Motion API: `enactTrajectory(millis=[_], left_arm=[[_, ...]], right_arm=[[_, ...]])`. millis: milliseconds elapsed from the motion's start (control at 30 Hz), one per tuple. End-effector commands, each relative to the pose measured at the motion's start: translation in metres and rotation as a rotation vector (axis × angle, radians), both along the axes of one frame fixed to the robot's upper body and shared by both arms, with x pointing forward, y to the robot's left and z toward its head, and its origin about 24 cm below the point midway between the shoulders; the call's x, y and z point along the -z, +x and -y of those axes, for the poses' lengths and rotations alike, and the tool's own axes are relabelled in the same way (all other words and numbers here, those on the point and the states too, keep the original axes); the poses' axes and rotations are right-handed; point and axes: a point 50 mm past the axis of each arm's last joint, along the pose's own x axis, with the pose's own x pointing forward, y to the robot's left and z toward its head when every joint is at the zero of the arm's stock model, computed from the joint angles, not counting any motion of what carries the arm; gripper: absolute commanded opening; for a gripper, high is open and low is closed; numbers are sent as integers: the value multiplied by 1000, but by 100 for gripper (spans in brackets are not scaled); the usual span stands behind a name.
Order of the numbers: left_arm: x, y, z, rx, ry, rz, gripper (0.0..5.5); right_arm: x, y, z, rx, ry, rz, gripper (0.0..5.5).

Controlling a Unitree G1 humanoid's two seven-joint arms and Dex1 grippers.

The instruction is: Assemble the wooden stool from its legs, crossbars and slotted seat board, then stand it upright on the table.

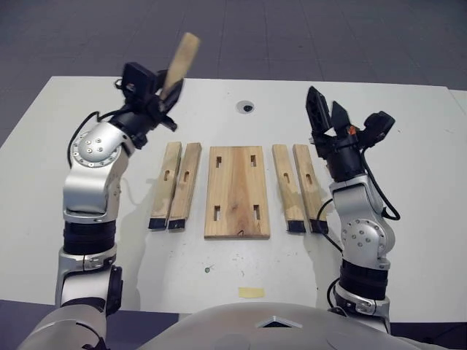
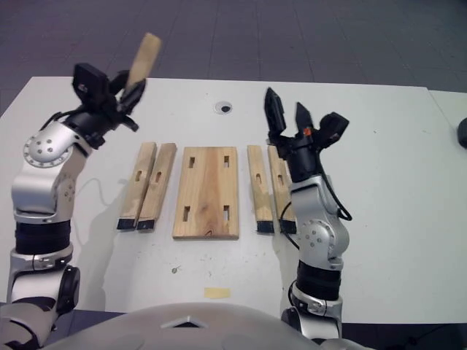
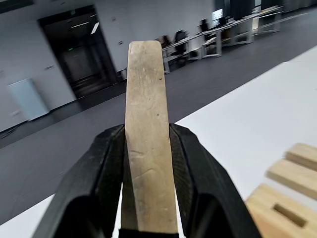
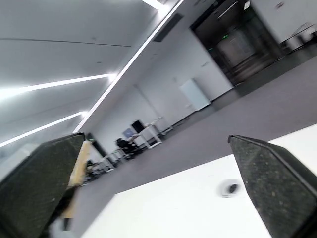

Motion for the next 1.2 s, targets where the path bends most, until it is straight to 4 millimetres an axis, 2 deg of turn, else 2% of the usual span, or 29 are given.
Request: enactTrajectory(millis=[33, 233, 400, 600, 900, 1200], left_arm=[[11, -17, 31, 197, 13, -20, 130], [13, -30, 50, 328, -21, -49, 130], [14, -34, 53, 340, -31, -59, 130], [19, -36, 51, 345, 3, -68, 130], [24, -41, 53, 362, 39, -66, 130], [26, -39, 52, 352, 22, -81, 130]], right_arm=[[-10, 2, -14, -89, 110, -16, 540], [-9, 4, -25, -162, 121, -44, 540], [-8, 8, -37, -221, 227, -120, 462], [-9, 3, -39, -249, 301, -174, 355], [9, 2, -44, -241, 264, -338, 193], [6, -3, -41, -260, 264, -296, 52]])
